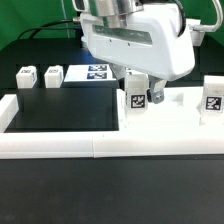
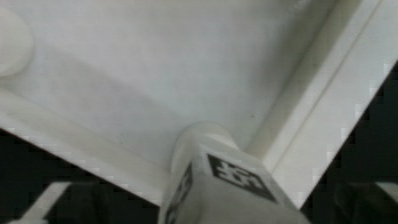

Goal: Assemble square table

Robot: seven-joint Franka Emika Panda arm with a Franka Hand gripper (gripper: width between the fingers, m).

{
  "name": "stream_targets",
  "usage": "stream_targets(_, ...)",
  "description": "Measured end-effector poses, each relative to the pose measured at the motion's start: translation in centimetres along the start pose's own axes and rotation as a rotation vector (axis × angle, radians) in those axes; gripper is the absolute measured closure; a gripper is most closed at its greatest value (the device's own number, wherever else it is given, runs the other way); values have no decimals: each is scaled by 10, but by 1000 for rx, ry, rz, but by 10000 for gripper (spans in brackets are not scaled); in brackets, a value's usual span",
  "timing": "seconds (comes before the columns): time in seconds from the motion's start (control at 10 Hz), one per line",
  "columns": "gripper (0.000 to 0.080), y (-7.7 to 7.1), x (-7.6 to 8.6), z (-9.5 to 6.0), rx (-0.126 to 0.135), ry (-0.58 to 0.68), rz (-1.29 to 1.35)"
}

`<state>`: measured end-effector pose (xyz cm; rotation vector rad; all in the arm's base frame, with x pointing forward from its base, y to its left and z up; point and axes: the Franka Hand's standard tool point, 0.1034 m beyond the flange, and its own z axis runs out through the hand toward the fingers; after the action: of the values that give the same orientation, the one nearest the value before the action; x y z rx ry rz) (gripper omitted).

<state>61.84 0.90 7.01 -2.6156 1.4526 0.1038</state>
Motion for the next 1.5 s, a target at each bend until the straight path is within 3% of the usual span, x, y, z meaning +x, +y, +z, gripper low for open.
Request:
stream_targets(0.3,151,1,1,0,-10,7,-265)
stream_targets(0.4,150,3,4,0,-44,25,-469)
stream_targets(0.5,150,2,5,-1,-52,33,-668)
stream_targets(0.6,150,-2,6,-1,-44,56,-804)
stream_targets(0.8,150,-1,6,-1,-44,54,-804)
stream_targets(1.0,429,-1,6,-1,-43,55,-773)
stream_targets(1.1,512,-1,7,-1,-43,55,-775)
stream_targets(1.3,511,-1,7,-1,-38,57,-638)
stream_targets(1.5,511,-2,8,-1,-29,63,-271)
